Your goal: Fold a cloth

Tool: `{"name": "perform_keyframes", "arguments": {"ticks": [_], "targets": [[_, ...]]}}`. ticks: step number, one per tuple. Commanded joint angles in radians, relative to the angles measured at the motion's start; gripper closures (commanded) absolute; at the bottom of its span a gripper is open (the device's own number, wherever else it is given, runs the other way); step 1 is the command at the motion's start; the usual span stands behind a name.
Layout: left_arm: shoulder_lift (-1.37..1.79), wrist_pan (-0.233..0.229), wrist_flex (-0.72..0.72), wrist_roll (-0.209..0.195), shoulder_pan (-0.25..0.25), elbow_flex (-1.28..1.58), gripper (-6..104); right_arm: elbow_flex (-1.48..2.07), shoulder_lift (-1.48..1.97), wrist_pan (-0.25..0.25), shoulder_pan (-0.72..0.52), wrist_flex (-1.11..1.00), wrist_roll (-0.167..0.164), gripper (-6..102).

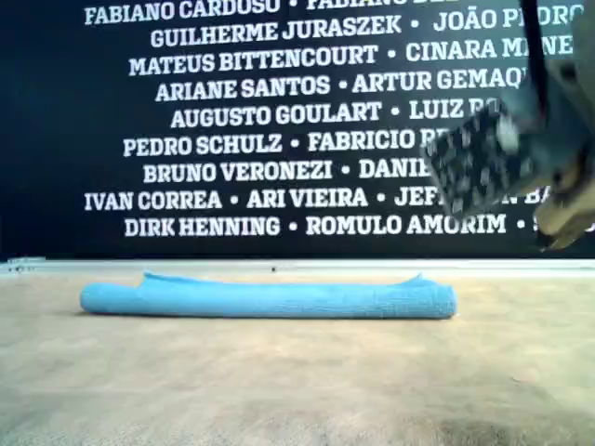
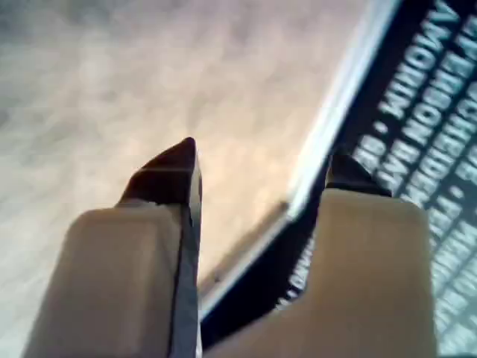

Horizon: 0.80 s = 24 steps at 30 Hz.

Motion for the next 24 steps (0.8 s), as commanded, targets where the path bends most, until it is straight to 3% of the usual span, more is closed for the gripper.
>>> {"name": "perform_keyframes", "arguments": {"ticks": [1, 6, 10, 13, 17, 20, 24], "targets": [[0.020, 0.006, -0.014, 0.005, 0.012, 0.005, 15, 0.049, 0.032, 0.005, -0.008, -0.273, 0.006, 27], [0.020, -0.003, -0.032, 0.006, 0.014, 0.012, 14, 0.183, 0.032, 0.005, -0.008, -0.509, 0.008, 27], [0.020, -0.005, -0.164, 0.006, 0.015, 0.055, 14, 0.184, 0.003, 0.005, -0.006, -0.594, 0.008, 27], [-0.003, -0.005, -0.272, 0.006, 0.014, 0.115, 15, 0.184, 0.002, 0.003, -0.005, -0.592, 0.008, 27], [-0.032, 0.011, -0.267, 0.006, 0.000, 0.120, 15, 0.184, -0.002, 0.003, 0.006, -0.575, 0.006, 27], [-0.069, -0.005, -0.265, 0.006, 0.000, 0.097, 15, 0.153, -0.029, -0.011, 0.011, -0.485, 0.006, 27], [-0.239, -0.002, -0.265, 0.005, 0.000, -0.081, 15, -0.023, -0.133, -0.012, 0.011, -0.345, 0.008, 27]]}}
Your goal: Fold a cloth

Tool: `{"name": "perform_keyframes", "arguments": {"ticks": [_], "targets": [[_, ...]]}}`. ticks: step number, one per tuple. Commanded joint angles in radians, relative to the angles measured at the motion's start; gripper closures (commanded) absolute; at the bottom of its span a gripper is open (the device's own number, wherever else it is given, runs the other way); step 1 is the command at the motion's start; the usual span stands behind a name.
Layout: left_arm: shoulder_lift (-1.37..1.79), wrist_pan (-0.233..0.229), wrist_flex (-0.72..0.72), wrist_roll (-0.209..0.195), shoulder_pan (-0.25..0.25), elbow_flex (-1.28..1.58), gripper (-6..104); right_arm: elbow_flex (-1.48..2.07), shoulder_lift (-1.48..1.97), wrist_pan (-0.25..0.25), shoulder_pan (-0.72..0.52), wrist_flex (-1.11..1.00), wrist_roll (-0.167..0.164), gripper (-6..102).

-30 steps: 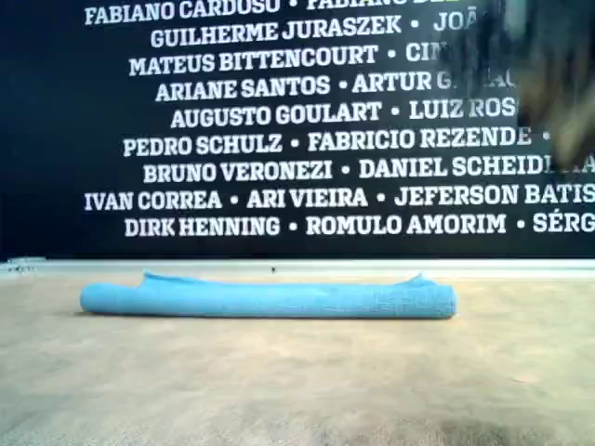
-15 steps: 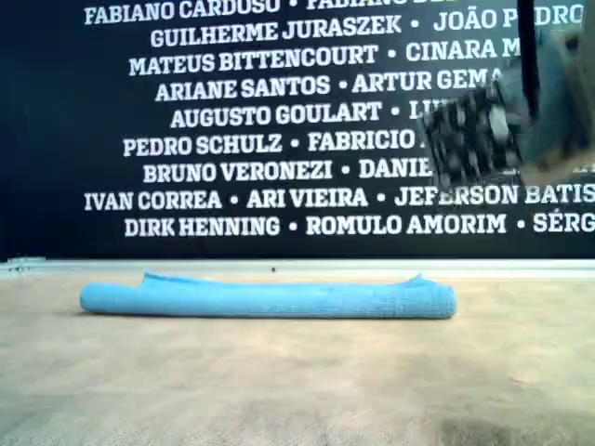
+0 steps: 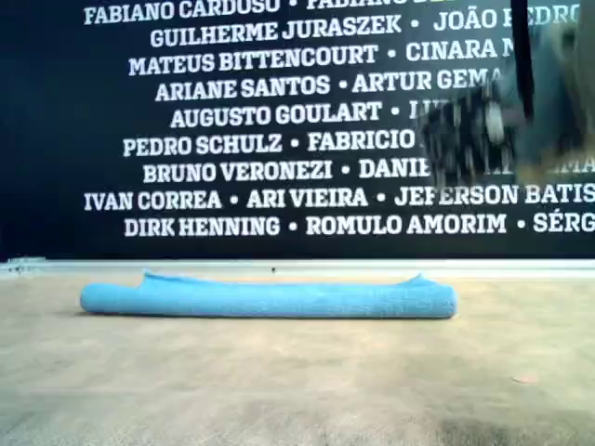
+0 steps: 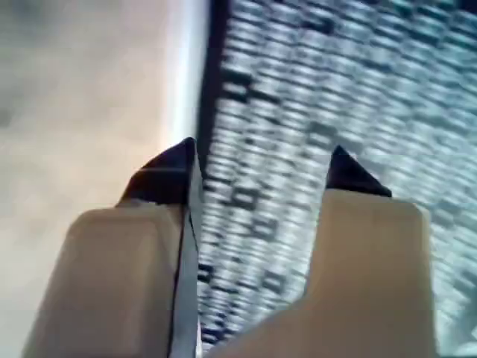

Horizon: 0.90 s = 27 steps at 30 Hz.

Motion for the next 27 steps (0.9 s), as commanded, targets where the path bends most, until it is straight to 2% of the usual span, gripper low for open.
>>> {"name": "perform_keyframes", "arguments": {"ticks": [1, 5, 11, 13, 20, 27], "targets": [[-0.170, 0.009, -0.028, 0.005, 0.000, -0.235, 15, -0.164, -0.077, -0.008, 0.005, 0.095, 0.005, 27], [-0.517, 0.015, -0.028, -0.006, -0.009, -0.463, 15, -0.347, -0.249, -0.008, 0.008, 0.155, 0.005, 27], [-0.870, 0.000, -0.028, 0.005, -0.140, -0.683, 14, -0.571, -0.615, -0.008, 0.008, 0.155, 0.005, 27], [-0.927, -0.002, -0.029, 0.005, -0.167, -0.741, 14, -0.655, -0.733, -0.009, 0.008, 0.155, 0.005, 27], [-1.127, -0.003, -0.029, 0.005, -0.160, -0.953, 14, -0.927, -1.055, -0.009, 0.020, 0.158, 0.005, 27], [-1.345, -0.003, -0.029, 0.005, -0.160, -1.141, 14, -1.022, -1.161, -0.009, 0.083, 0.158, 0.005, 27]]}}
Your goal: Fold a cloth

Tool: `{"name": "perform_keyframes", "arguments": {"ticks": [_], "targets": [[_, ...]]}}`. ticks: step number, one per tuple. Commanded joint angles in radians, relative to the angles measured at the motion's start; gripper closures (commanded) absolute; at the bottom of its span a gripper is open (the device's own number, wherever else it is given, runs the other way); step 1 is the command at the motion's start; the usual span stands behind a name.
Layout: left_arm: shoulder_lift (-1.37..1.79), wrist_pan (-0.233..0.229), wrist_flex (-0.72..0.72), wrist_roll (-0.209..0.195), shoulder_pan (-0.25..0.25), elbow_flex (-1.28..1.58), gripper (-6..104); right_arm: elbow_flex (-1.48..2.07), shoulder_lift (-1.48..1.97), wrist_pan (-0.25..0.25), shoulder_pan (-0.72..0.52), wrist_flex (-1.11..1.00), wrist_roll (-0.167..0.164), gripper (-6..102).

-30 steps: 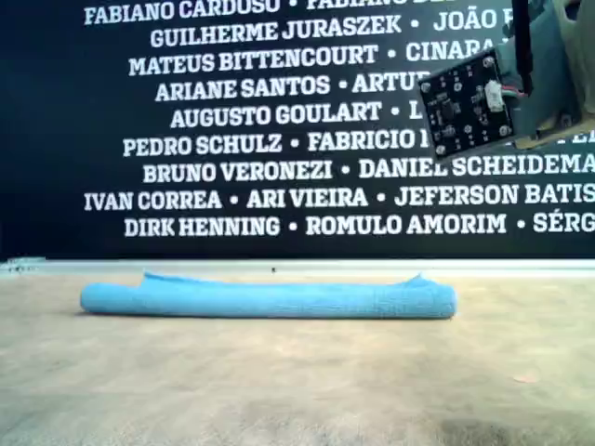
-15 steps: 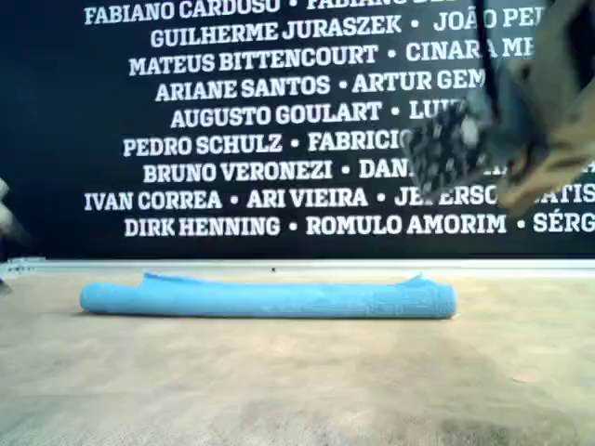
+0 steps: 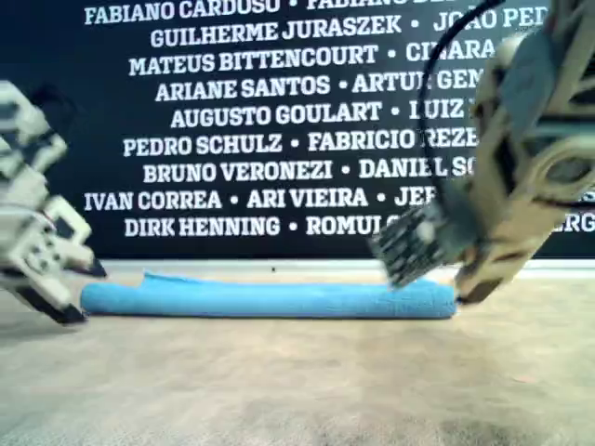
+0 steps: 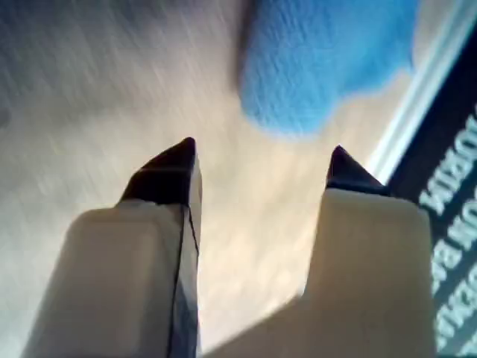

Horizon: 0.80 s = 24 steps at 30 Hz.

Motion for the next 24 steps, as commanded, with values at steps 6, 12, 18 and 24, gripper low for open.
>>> {"name": "perform_keyframes", "arguments": {"ticks": [6, 12, 18, 24], "targets": [[-0.135, -0.008, -0.028, 0.005, 0.009, -0.238, 14, -0.130, -0.031, 0.014, 0.021, 0.003, 0.003, 27], [-0.147, -0.006, -0.029, 0.005, 0.015, -0.236, 14, -0.135, -0.011, 0.015, 0.015, -0.011, 0.003, 27], [-0.129, -0.006, -0.029, 0.005, 0.017, -0.227, 14, -0.106, -0.008, 0.000, 0.011, -0.012, -0.012, 22], [-0.129, -0.006, -0.029, 0.005, 0.029, -0.225, 14, -0.133, -0.011, 0.012, 0.014, -0.011, 0.003, -4]]}}
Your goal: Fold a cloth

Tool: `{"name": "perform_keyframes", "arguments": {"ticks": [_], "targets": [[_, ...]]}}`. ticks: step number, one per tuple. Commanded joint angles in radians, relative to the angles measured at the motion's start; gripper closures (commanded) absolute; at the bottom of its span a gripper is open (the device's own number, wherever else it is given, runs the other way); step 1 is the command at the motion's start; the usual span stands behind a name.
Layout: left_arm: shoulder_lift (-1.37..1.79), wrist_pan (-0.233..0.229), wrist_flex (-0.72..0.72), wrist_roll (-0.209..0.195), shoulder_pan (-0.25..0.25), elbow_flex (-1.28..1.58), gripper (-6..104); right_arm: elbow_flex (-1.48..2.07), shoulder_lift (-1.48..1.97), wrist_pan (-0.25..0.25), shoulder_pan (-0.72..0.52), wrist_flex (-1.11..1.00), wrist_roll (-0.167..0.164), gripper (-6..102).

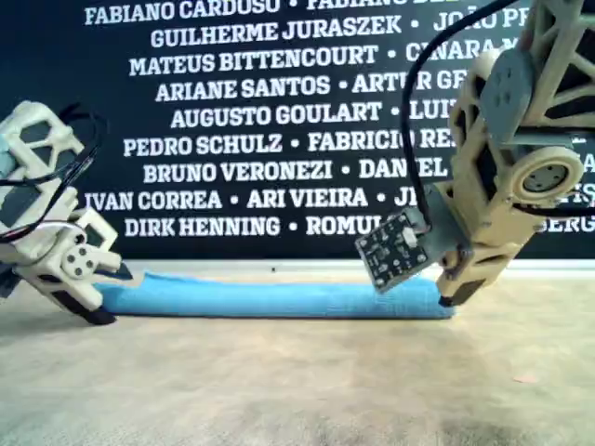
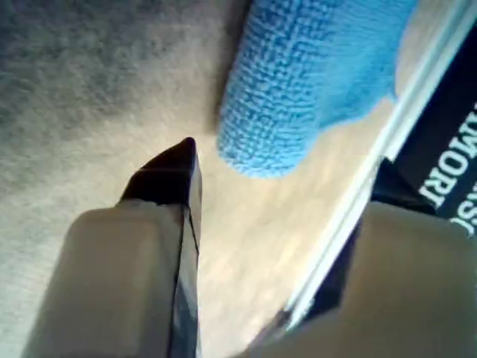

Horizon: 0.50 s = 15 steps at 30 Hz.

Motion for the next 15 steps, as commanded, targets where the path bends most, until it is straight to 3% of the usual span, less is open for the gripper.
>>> {"name": "perform_keyframes", "arguments": {"ticks": [1, 6, 9, 15], "targets": [[0.034, -0.003, -0.020, 0.005, 0.031, -0.041, 14, -0.055, 0.043, 0.003, 0.006, -0.011, -0.009, -6], [0.025, -0.003, -0.018, 0.006, 0.043, -0.048, 14, -0.074, 0.025, -0.011, 0.012, 0.115, -0.015, -4], [0.015, -0.003, -0.018, 0.006, 0.046, -0.052, 14, -0.152, 0.025, -0.014, 0.014, 0.244, 0.002, -4], [0.015, -0.003, -0.018, 0.006, 0.035, -0.064, 14, -0.380, -0.063, -0.014, 0.014, 0.474, 0.003, -4]]}}
